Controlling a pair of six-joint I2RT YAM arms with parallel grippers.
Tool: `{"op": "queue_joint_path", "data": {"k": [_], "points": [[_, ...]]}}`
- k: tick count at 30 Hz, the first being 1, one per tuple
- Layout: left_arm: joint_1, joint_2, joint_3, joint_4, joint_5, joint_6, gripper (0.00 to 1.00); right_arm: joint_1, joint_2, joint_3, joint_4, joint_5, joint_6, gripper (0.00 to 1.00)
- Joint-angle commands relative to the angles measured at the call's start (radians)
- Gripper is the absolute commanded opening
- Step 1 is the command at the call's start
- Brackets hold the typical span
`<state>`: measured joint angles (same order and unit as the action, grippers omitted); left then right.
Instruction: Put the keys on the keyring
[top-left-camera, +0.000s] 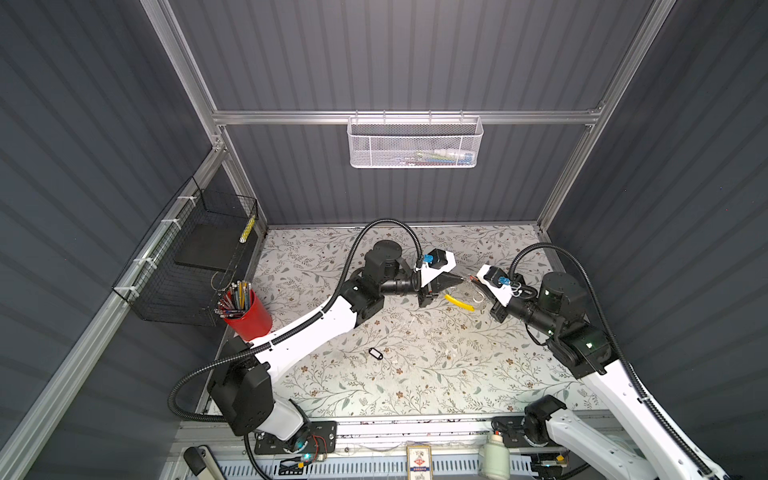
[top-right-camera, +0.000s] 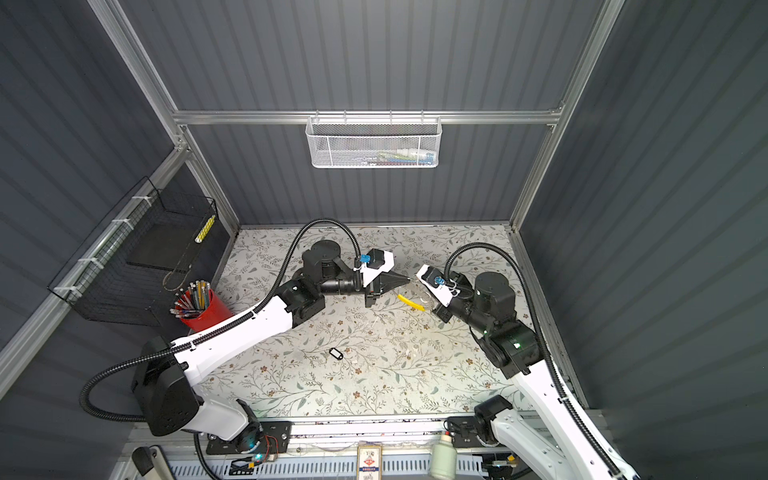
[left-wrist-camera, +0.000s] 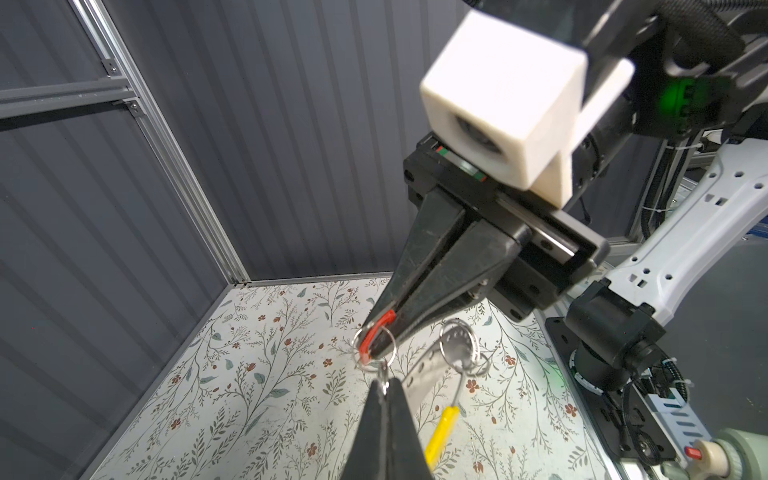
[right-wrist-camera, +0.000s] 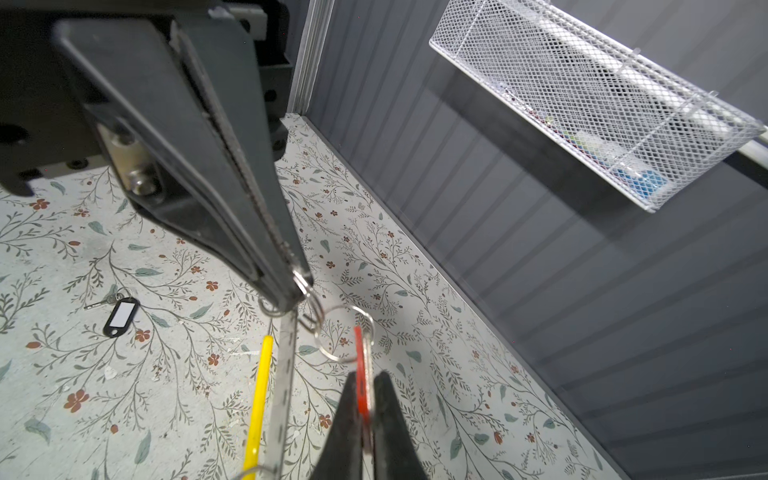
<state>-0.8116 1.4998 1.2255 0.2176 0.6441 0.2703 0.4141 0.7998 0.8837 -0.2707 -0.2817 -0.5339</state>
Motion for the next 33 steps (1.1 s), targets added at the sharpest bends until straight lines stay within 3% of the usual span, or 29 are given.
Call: {"op": "queue_joint_path", "data": {"k": [1,3,7,9,15,21,27,33], "points": [[0.012,-0.003,-0.054,-0.014,0.006,0.012,0.0,0.015,0.021,0.045,-0.033,0.038,-0.037,0.0],[0.025,-0.001,-0.092,0.033,0.009,-0.02,0.04,0.036,0.046,0.059,-0.064,0.04,-0.056,0.0],[0.065,-0.016,-0.174,0.126,0.016,-0.093,0.35,0.108,0.106,0.064,-0.113,0.084,-0.099,0.0],[0.095,-0.048,-0.221,0.155,0.006,-0.118,0.42,0.142,0.136,0.052,-0.113,0.112,-0.106,0.0],[0.186,-0.183,-0.335,0.092,-0.096,-0.1,0.47,0.244,0.259,0.001,-0.098,0.168,-0.101,0.0],[0.217,-0.295,-0.422,0.011,-0.421,-0.08,0.52,0.336,0.484,0.009,-0.008,0.166,-0.121,0.0],[0.24,-0.314,-0.464,0.029,-0.555,-0.14,0.54,0.363,0.687,0.139,0.07,0.148,-0.159,0.0],[0.247,-0.307,-0.484,0.036,-0.652,-0.183,0.54,0.361,0.756,0.202,0.091,0.187,-0.265,0.0]]}}
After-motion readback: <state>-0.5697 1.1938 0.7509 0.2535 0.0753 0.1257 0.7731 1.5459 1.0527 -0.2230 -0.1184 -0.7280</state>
